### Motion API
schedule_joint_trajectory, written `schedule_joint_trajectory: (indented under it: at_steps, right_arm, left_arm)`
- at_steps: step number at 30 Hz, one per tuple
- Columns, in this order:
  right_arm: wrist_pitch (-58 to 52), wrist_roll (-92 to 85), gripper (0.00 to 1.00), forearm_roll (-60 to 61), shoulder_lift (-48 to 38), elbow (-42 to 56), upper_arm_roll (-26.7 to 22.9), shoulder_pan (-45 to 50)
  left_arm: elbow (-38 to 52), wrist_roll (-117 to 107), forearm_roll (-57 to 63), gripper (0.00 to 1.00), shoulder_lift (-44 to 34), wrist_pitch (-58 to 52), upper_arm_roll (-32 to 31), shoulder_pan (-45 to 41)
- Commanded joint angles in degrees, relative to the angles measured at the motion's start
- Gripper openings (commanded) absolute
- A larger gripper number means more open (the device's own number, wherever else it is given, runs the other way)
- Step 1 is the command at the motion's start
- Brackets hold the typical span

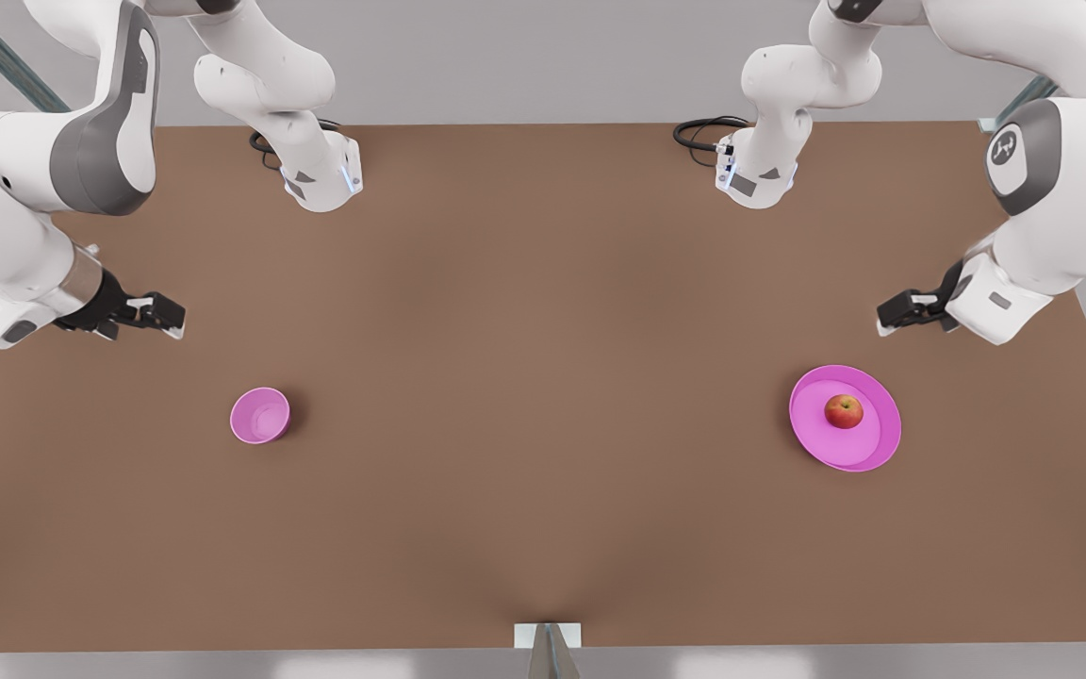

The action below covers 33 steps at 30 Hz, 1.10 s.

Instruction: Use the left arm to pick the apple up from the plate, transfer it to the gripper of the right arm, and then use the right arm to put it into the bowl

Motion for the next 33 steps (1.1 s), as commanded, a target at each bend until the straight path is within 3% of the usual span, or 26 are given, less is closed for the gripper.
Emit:
schedule_joint_trajectory:
  at_steps: [1,2,7,9,14,20,33]
  right_arm:
    - [1.2,-1.2,1.0,0.0,-0.1,0.0,0.0,-0.1]
    - [1.2,-1.3,1.0,0.0,-0.1,-0.1,0.0,-0.2]
    - [1.2,-0.6,1.0,0.0,-0.1,-0.4,0.0,-0.1]
    - [1.2,-1.0,1.0,0.0,-0.1,-0.4,0.0,-0.1]
    - [1.3,-0.5,1.0,0.1,0.4,-0.6,0.0,0.1]
    - [1.3,-0.6,1.0,0.1,0.9,-0.3,0.0,0.2]
    - [1.3,-1.1,1.0,0.2,1.1,-0.4,0.0,-0.2]
  left_arm:
    - [0.0,3.0,0.4,1.0,0.1,2.2,0.0,0.0]
    - [-0.4,3.2,0.3,1.0,1.7,3.8,0.0,-0.1]
    - [-26.5,2.9,-0.1,1.0,3.4,38.7,0.3,2.7]
    - [-30.4,3.1,-0.1,1.0,5.2,45.7,0.3,3.0]
    - [-31.1,9.0,-0.1,1.0,9.1,47.0,0.3,6.2]
    - [-40.8,16.8,-0.2,1.0,9.4,57.0,0.3,8.7]
    - [-42.4,16.8,-1.5,1.0,16.1,58.8,0.3,10.1]
